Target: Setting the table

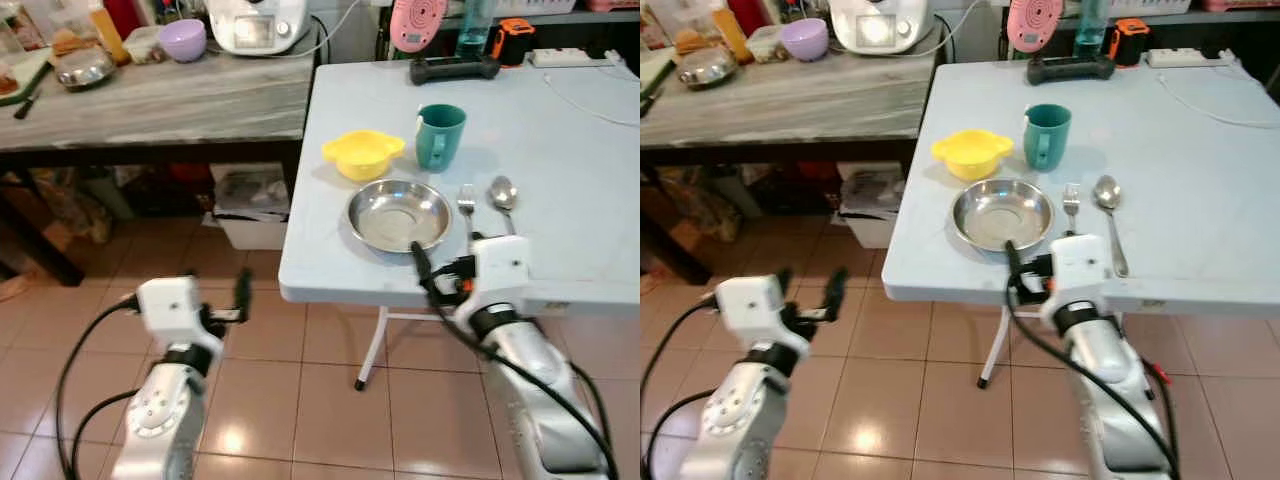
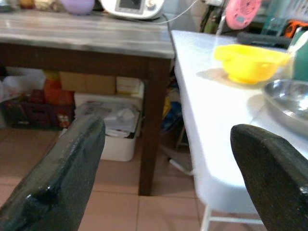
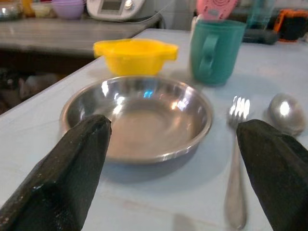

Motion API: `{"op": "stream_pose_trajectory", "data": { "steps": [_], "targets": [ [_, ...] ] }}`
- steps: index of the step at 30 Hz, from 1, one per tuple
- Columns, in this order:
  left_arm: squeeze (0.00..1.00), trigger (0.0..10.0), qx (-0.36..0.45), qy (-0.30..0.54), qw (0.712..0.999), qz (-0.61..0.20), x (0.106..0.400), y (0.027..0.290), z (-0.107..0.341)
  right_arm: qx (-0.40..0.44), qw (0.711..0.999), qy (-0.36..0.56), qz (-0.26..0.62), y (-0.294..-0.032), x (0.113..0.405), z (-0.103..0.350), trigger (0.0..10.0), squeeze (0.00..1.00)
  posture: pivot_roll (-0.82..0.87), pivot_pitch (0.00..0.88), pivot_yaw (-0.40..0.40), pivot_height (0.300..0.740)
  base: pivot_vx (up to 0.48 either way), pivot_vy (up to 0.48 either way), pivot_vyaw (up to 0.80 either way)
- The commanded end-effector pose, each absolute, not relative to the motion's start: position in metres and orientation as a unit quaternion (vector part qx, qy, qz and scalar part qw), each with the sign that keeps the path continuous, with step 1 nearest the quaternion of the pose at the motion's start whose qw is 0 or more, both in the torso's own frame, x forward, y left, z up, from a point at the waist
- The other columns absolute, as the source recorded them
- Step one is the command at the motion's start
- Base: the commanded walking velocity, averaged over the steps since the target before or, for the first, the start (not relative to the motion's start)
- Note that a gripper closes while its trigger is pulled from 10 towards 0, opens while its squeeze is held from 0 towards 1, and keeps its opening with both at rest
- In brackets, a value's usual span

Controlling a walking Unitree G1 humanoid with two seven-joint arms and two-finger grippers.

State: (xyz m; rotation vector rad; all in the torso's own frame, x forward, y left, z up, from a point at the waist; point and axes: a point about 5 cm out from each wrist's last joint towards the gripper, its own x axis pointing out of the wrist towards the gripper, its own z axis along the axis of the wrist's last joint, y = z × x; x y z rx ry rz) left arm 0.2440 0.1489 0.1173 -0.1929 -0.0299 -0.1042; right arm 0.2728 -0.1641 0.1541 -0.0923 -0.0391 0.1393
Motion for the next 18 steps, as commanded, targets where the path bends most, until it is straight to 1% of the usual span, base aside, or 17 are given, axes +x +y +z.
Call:
{"op": "stream_pose_trajectory", "data": {
  "steps": [1, 4, 8, 18],
  "targets": [
    [0.00, 10.0, -0.085, -0.016, 0.995, -0.039, 0.2428, 0.1585, 0.1181, -0.039, 0.995, -0.030, 0.084, -0.1560, 0.2727, 0.1584, 10.0, 0.00, -0.15, 0.104, 0.083, 0.740, 0.360, 0.000, 0.00],
    [0.00, 10.0, -0.084, -0.015, 0.996, -0.040, 0.2427, 0.1586, 0.1179, -0.034, 0.996, -0.026, 0.082, -0.1557, 0.2723, 0.1574, 10.0, 0.00, -0.15, 0.106, 0.086, 0.740, 0.364, 0.000, 0.00],
    [0.00, 10.0, -0.083, -0.013, 0.996, -0.042, 0.2424, 0.1584, 0.1172, -0.032, 0.996, -0.025, 0.083, -0.1546, 0.2718, 0.1562, 10.0, 0.00, -0.15, 0.108, 0.090, 0.740, 0.361, 0.000, -0.47],
    [0.00, 10.0, -0.080, -0.002, 0.996, -0.042, 0.2406, 0.1592, 0.1140, -0.032, 0.995, -0.023, 0.087, -0.1521, 0.2709, 0.1551, 10.0, 0.00, -0.14, 0.111, 0.089, 0.740, 0.351, 0.000, 0.00]
  ]
}}
